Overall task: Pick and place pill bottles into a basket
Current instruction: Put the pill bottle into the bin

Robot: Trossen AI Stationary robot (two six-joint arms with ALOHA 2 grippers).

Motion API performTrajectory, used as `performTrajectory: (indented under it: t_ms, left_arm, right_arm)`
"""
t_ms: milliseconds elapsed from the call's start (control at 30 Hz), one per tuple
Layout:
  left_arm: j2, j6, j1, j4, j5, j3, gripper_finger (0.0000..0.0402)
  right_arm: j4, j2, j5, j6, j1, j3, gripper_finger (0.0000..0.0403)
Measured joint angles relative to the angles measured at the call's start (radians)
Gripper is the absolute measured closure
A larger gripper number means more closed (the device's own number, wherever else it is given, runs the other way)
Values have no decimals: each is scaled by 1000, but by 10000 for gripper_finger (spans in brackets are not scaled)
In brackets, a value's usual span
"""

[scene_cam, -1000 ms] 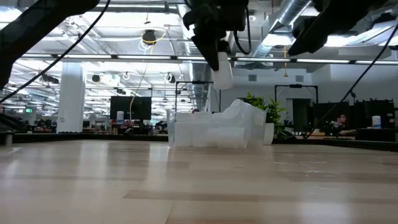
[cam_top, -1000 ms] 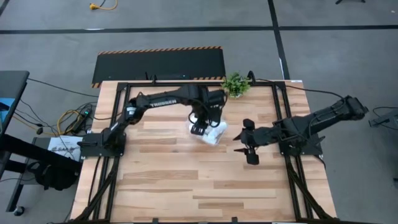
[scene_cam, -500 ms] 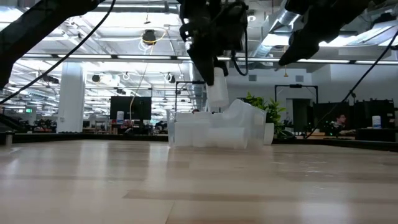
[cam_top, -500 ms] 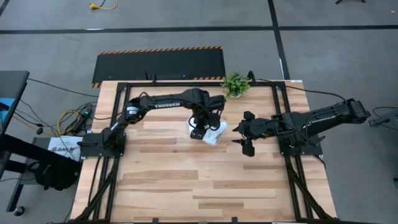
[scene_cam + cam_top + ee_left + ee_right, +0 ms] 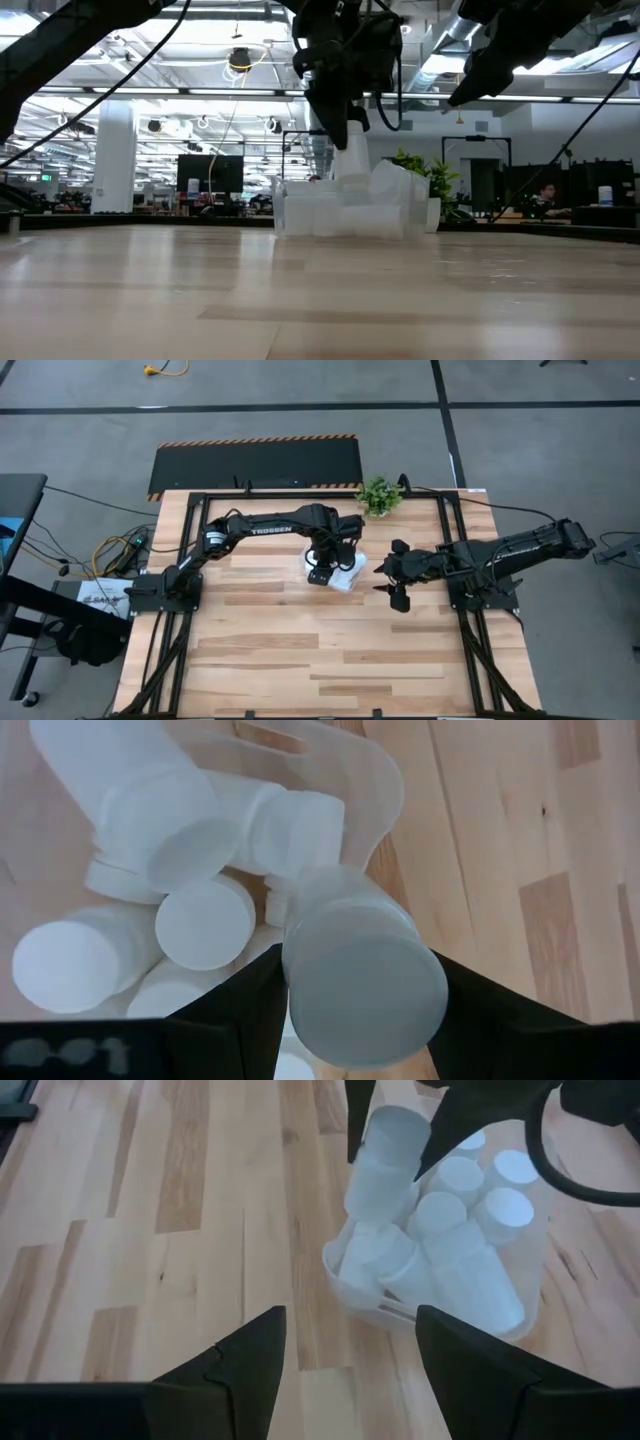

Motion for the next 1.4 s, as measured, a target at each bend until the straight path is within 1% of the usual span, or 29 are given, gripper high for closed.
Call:
performTrajectory:
  t_ms: [133, 233, 367, 800, 1100, 1267, 1400]
  left_arm:
    - [0, 0, -3, -5, 4, 0, 217]
    - [0, 0, -9, -7, 20, 0, 207]
    - [0, 2, -19, -14, 16, 0, 194]
    - [0, 9, -19, 2, -67, 0, 192]
    - [0, 17, -16, -2, -94, 0, 191]
    - [0, 18, -16, -2, -139, 0, 191]
    - [0, 17, -16, -2, -141, 0, 184]
  right_arm:
    - [0, 0, 0, 0, 0, 0, 184]
    - [0, 0, 0, 0, 0, 0, 184]
    - [0, 0, -1, 0, 0, 0, 184]
    - [0, 0, -1, 0, 0, 0, 184]
    - [0, 0, -1, 1, 0, 0, 184]
    - [0, 0, -2, 1, 0, 0, 184]
    - [0, 0, -27, 1, 0, 0, 184]
